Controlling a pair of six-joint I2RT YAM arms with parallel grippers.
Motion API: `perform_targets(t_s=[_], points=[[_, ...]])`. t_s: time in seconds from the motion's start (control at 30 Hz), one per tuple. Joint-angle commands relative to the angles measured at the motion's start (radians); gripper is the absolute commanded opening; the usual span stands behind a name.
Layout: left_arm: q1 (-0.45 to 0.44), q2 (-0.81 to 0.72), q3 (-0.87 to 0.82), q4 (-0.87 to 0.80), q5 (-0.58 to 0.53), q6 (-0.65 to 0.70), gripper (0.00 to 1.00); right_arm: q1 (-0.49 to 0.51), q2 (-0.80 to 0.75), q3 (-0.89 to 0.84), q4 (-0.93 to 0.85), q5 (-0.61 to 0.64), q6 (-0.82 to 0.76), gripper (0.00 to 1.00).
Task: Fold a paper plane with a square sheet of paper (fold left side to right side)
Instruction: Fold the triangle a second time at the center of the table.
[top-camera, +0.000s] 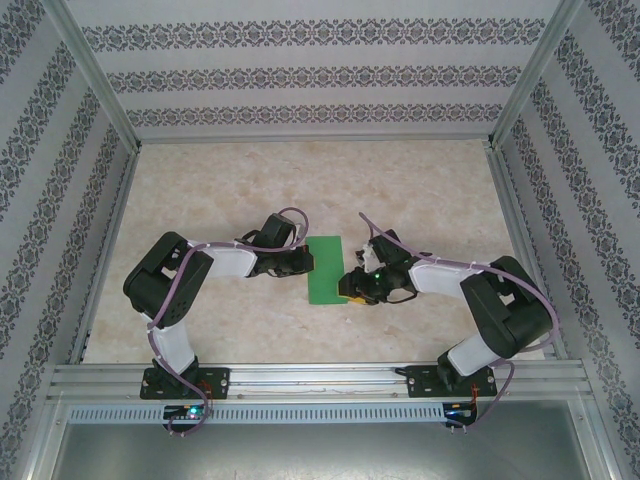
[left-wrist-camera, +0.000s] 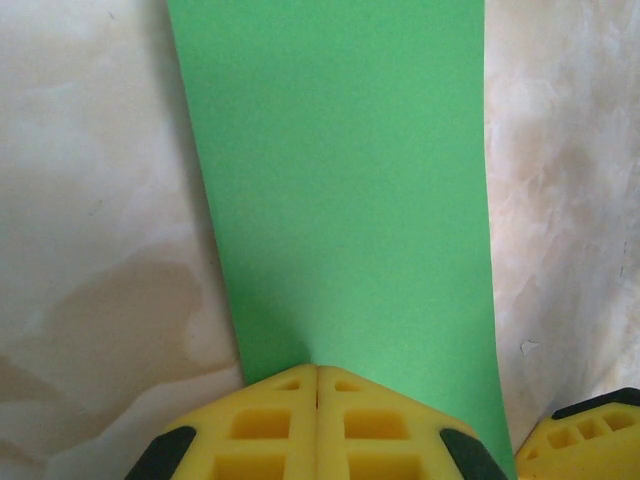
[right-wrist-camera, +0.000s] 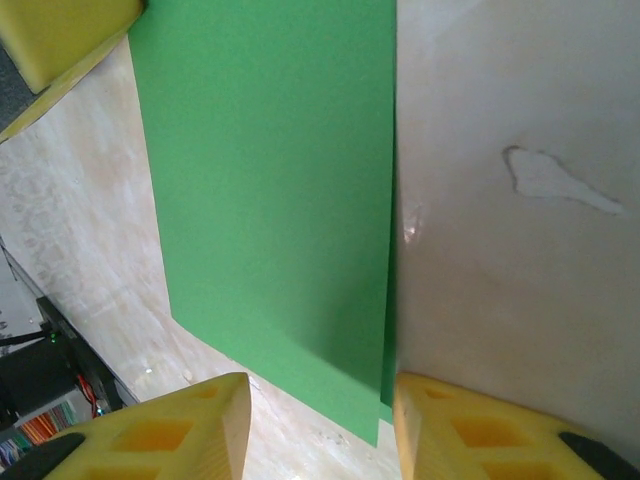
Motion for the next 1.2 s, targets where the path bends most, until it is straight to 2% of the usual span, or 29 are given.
perform_targets(t_s=[0.0,0.4,1.17], points=[[-0.024,0.022,-0.040,-0.090,-0.022,-0.010,0.02,0.013,0.019,0.009,0.045,-0.028,0.023,0.39],[-0.025,0.018,-0.041,-0.088,-0.020,-0.005,0.02,-0.022,0.059,0.050,0.109,-0.035,0.028,0.36],[-0.025,0.021,-0.038,-0.093,-0.026,0.000,0.02,-0.035,-0.020,0.030,-0.023,-0.060,0.016,0.33]])
